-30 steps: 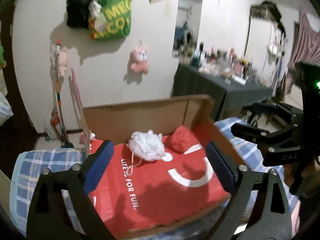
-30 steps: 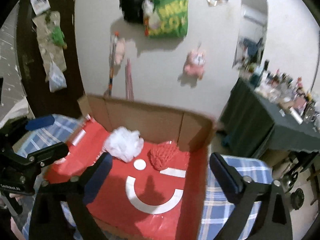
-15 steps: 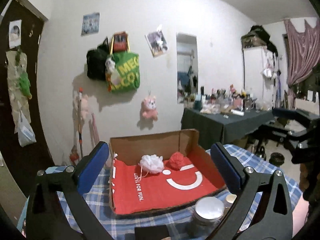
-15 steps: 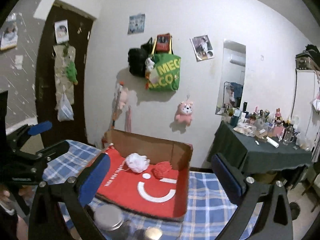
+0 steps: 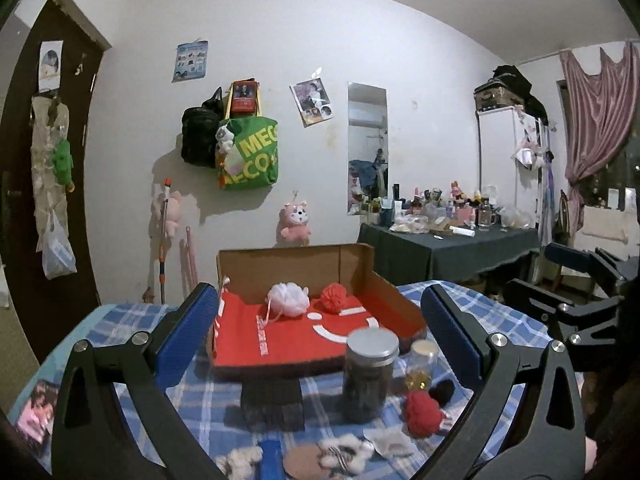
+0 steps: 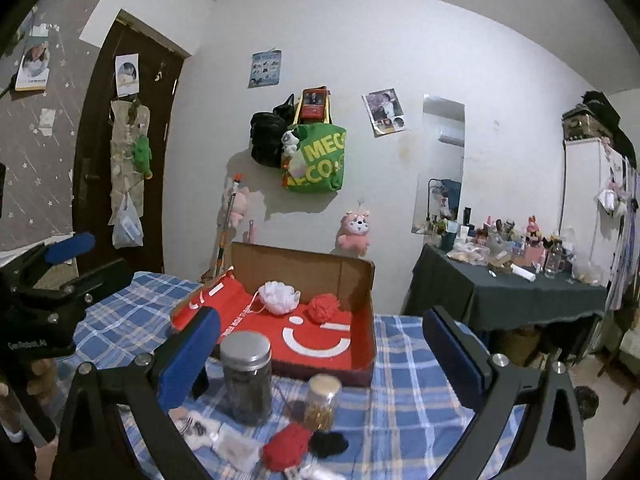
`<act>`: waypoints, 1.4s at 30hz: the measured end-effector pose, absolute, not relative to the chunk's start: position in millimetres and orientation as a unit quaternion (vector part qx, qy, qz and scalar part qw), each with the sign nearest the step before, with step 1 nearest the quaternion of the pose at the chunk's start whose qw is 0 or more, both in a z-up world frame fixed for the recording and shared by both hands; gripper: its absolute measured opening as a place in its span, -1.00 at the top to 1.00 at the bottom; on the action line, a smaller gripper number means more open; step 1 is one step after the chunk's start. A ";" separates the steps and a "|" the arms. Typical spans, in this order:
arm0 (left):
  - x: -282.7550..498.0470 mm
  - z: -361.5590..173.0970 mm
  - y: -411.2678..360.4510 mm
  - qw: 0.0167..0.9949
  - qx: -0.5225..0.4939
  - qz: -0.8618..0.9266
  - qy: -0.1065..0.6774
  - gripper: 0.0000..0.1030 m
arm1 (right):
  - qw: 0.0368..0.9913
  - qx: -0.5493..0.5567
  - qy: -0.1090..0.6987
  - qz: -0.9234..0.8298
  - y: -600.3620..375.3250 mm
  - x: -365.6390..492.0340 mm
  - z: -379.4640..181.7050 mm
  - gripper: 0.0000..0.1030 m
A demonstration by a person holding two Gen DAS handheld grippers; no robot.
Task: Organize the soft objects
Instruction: 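Withdraw both tools from the box back toward the table items, then grasp the cream crocheted scrunchie with the left tool while the right tool grasps the red plush bunny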
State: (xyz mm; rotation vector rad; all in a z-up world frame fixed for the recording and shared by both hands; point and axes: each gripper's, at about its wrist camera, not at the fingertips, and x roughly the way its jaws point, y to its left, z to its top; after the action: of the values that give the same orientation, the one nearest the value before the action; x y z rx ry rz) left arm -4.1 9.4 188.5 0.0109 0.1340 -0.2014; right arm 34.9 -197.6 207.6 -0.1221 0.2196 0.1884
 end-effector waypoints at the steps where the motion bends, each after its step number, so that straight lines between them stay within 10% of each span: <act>1: -7.2 183.9 8.3 0.992 0.006 -0.101 0.069 -1.00 | 0.988 -0.058 0.108 0.093 -198.1 29.9 202.4 -1.00; 42: 16.3 55.7 7.6 0.963 -0.013 -0.079 0.259 -1.00 | 0.973 -0.013 0.226 0.052 -210.6 24.0 60.7 -1.00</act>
State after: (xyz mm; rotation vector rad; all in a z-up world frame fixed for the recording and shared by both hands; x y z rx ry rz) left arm 16.3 7.6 55.7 -0.0261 0.5239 -0.1607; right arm 24.0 -210.6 60.7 -0.0256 0.4565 0.1054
